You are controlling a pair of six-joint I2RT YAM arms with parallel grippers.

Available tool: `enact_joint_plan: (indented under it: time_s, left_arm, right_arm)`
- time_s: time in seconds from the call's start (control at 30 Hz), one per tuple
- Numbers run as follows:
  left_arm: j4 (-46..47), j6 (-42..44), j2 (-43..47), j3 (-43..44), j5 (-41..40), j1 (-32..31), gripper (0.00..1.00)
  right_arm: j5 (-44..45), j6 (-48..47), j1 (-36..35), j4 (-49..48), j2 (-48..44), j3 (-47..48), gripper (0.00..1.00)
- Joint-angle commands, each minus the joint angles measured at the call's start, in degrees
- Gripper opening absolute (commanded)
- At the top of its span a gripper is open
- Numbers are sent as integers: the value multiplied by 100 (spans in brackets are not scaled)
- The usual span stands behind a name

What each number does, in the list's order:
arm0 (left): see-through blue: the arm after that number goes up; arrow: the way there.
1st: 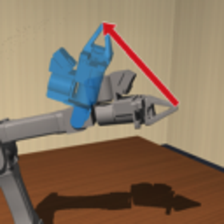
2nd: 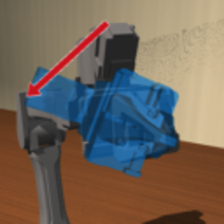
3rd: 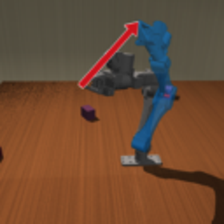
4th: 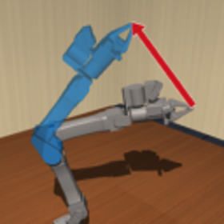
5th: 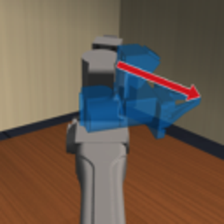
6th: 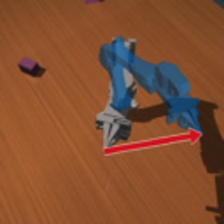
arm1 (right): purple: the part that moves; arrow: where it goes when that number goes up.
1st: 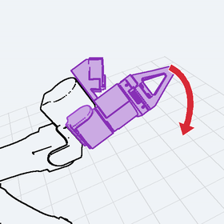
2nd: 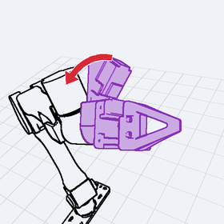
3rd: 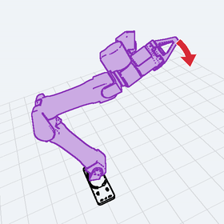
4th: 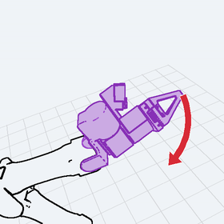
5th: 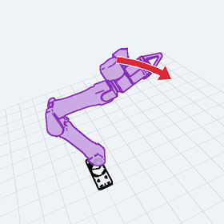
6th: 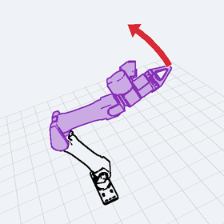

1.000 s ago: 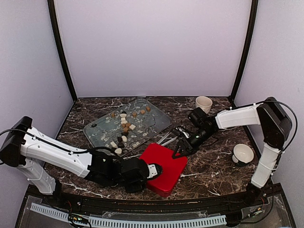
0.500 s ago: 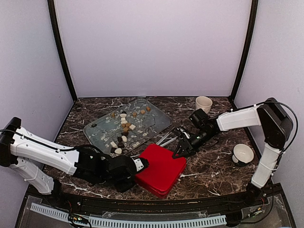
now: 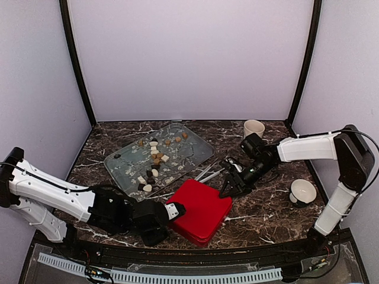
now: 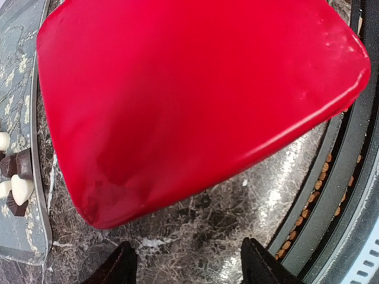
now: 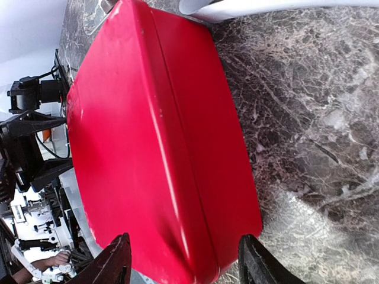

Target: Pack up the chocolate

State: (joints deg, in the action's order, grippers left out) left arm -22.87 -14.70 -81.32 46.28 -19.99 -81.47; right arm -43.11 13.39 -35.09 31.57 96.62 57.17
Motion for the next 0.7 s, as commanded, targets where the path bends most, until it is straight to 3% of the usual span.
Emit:
enact_joint_plan:
  time_s: [0.0, 0.27, 0.5, 0.67]
  left_arm:
    - [-42, -63, 178, -25, -23, -332, 62]
    - [776, 524, 500, 442, 679, -652, 57]
    - [445, 431, -497, 1157, 490, -778, 65]
    - [959, 1000, -934, 1179, -49, -1010, 72]
  right_arm:
    - [239, 26, -14, 236, -250, 173, 60]
    - [241, 11, -11, 303, -400, 22, 37]
    - [278, 94, -18, 262, -487, -226, 33]
    - [293, 137, -58, 238, -491, -288, 32]
